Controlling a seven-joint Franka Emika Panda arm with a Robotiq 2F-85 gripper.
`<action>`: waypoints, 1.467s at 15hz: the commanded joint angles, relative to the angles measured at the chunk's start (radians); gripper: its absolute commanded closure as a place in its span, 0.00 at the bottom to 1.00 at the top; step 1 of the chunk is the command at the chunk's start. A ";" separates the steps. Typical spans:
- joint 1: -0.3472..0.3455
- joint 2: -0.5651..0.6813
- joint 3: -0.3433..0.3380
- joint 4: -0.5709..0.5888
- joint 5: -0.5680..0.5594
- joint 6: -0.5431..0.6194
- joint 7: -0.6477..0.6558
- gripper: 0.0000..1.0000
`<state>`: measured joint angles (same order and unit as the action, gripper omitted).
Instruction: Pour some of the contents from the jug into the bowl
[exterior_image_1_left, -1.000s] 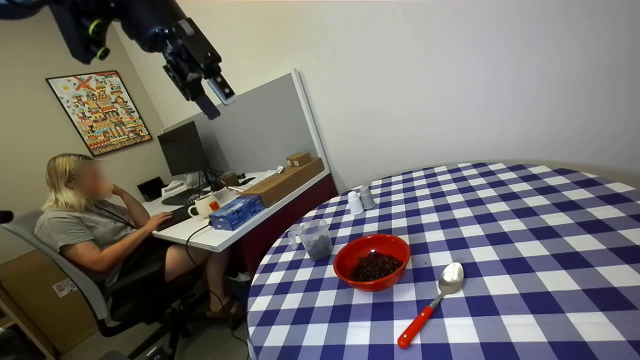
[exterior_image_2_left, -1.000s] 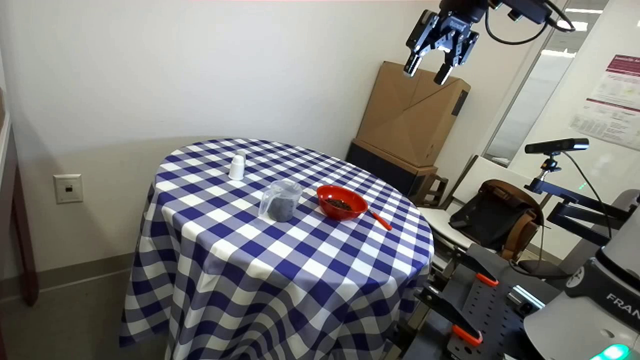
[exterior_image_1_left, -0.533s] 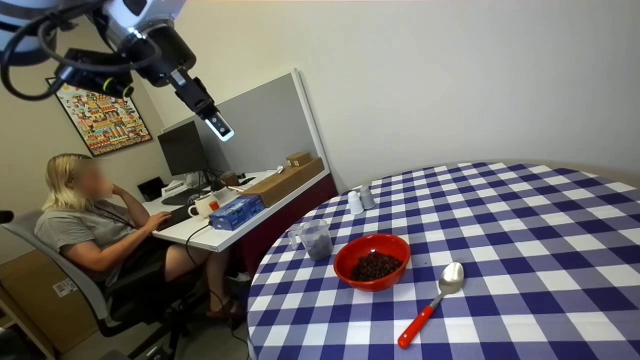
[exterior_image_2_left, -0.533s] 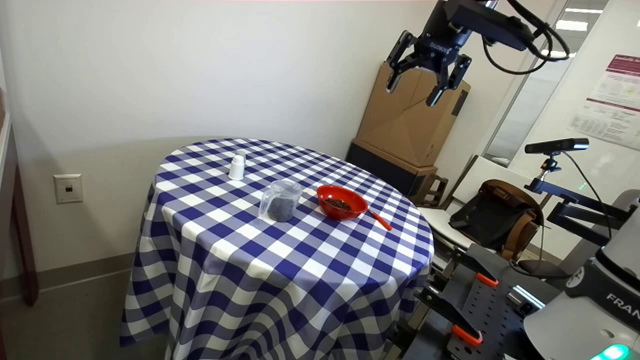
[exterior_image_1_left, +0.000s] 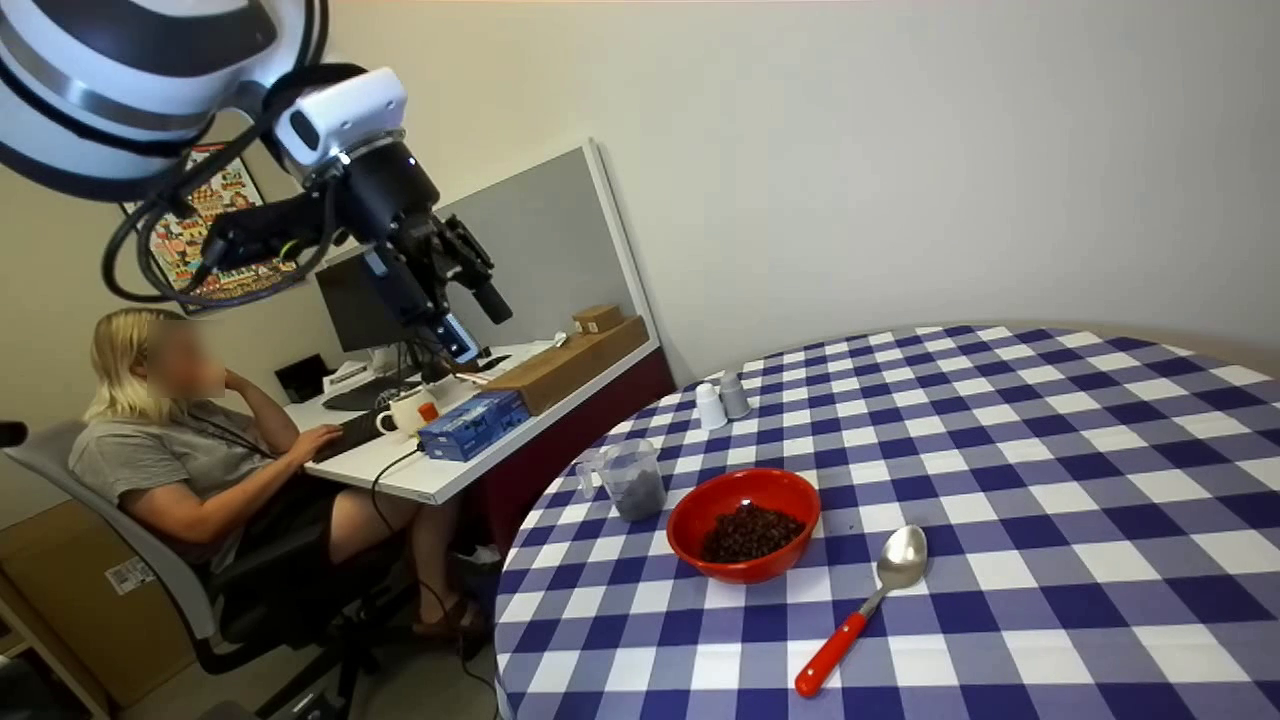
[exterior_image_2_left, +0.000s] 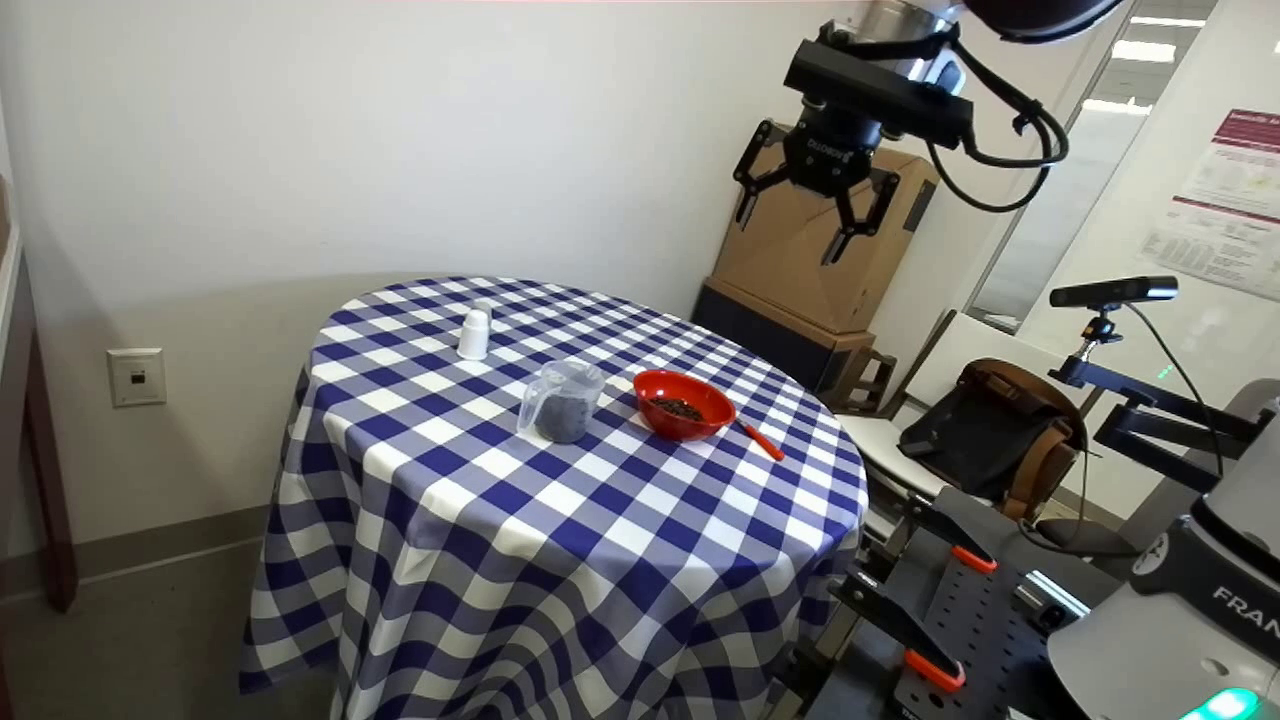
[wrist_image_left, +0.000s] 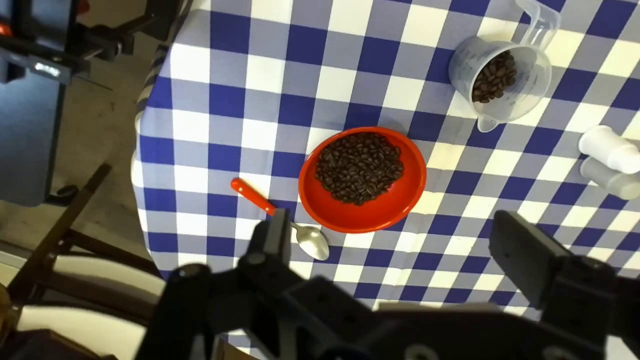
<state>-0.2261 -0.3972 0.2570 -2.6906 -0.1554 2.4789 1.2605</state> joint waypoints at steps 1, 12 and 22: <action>-0.001 0.129 -0.001 0.058 -0.024 0.073 0.173 0.00; 0.158 0.459 -0.058 0.277 -0.232 0.171 0.582 0.00; 0.323 0.722 -0.256 0.528 -0.224 0.160 0.641 0.00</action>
<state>0.0555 0.2357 0.0599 -2.2550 -0.3949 2.6296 1.8894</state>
